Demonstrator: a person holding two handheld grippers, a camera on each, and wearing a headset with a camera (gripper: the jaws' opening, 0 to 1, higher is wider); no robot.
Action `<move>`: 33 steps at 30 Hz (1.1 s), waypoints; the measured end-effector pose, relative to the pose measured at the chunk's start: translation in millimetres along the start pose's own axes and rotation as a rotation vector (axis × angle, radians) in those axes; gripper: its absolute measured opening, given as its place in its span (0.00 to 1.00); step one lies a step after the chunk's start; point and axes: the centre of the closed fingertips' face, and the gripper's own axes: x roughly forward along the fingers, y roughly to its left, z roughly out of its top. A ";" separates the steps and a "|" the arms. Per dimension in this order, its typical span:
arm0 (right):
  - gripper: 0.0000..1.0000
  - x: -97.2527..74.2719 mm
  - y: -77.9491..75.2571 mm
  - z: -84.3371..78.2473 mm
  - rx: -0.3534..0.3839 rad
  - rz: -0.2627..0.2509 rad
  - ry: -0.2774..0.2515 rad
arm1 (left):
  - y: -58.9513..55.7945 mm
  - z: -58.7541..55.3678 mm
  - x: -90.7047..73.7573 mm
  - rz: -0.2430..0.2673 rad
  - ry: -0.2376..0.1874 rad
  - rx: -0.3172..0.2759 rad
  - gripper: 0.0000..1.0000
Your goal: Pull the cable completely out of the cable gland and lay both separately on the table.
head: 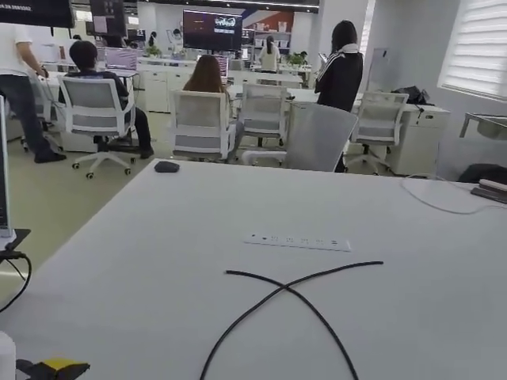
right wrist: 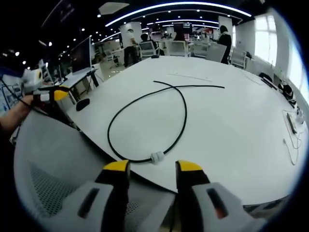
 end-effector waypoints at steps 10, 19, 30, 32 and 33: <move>0.39 -10.2 -6.2 3.4 0.013 -0.020 -0.017 | -60.9 30.9 26.7 -0.165 0.006 0.115 0.37; 0.39 -20.7 -6.9 10.5 0.033 -0.009 -0.053 | -120.5 30.5 57.8 -0.344 0.072 0.183 0.38; 0.38 -39.6 -3.2 21.6 0.063 -0.012 -0.117 | -187.0 13.9 101.3 -0.523 0.175 0.235 0.42; 0.38 -42.3 -3.4 23.8 0.068 -0.014 -0.128 | -196.5 7.5 111.7 -0.547 0.201 0.257 0.41; 0.38 -42.9 -3.2 24.2 0.067 -0.014 -0.129 | -198.6 6.0 113.4 -0.554 0.207 0.261 0.41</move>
